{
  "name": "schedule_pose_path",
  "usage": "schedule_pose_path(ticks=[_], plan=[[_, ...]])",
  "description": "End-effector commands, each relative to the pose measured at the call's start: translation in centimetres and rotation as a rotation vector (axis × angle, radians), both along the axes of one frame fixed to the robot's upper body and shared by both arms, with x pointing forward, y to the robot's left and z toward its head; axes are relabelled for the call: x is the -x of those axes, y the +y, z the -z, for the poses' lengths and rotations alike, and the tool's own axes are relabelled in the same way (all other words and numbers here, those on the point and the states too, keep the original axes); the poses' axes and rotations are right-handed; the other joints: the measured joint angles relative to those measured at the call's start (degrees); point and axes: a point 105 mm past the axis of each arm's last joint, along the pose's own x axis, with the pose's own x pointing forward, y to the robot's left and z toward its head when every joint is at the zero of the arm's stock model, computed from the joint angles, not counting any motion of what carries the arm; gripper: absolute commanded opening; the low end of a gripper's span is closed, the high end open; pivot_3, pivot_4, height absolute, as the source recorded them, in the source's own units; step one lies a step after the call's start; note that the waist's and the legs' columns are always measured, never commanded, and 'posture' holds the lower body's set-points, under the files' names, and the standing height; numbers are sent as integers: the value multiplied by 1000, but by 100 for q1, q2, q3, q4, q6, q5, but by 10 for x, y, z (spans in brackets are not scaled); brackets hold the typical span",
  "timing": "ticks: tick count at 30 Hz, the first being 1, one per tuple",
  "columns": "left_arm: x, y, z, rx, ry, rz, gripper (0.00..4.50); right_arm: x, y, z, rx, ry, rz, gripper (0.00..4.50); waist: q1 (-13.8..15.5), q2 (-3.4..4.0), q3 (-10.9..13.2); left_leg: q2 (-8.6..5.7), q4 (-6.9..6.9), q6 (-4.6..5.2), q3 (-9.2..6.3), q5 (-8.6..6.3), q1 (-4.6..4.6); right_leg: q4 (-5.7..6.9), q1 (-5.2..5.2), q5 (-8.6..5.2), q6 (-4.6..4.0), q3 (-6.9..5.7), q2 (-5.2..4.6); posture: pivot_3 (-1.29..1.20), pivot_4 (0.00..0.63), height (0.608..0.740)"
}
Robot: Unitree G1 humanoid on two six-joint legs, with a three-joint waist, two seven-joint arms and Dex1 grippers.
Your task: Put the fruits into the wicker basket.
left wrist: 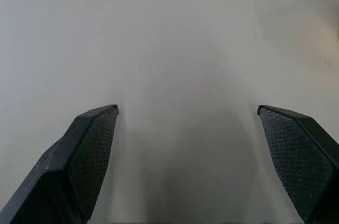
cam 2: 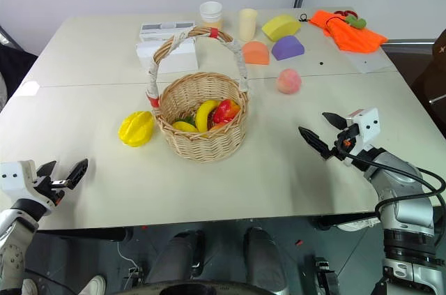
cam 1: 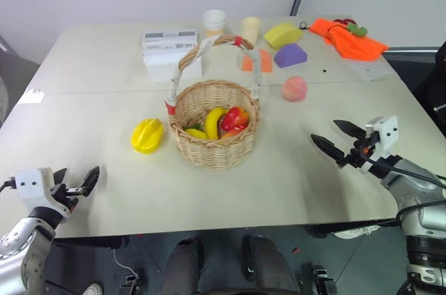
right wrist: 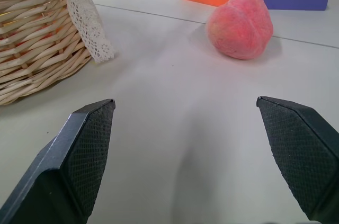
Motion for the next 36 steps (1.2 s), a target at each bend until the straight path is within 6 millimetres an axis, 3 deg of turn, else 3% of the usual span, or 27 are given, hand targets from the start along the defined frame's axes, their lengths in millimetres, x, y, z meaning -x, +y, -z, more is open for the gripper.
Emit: schedule_pose_path(ticks=[1,10,17,23,26,36], plan=[[-1,2,-10,-32,-39,2,4500,-1,-1,-11,13,-45,-8,4469,0,0,0,0,0,0,0,0,0,0,0,0,0,0,0,0,150,740],[-10,-14,-21,-9,-88,60,4500,-2,1,-11,14,-47,-17,4469,0,0,0,0,1,0,2,0,0,1,1,1,0,0,1,0,150,740],[-27,-54,-48,-19,-154,263,4500,-2,15,-22,15,-74,-74,4469,2,0,0,-1,5,0,2,0,1,3,3,2,-1,0,2,0,150,740],[-38,-92,-66,-36,-141,481,4500,14,34,-35,49,-84,-177,4469,0,1,0,-1,3,0,2,1,1,5,2,2,0,1,5,0,150,740],[-46,-108,-76,-53,-110,572,4500,33,53,-46,101,-73,-299,4469,6,2,0,-1,4,0,2,1,2,8,2,2,0,0,7,0,150,740],[-76,-115,-74,-161,0,519,4500,59,91,-78,207,-90,-499,4469,-4,-2,1,0,7,1,2,1,4,14,2,2,2,-1,14,0,150,740]])
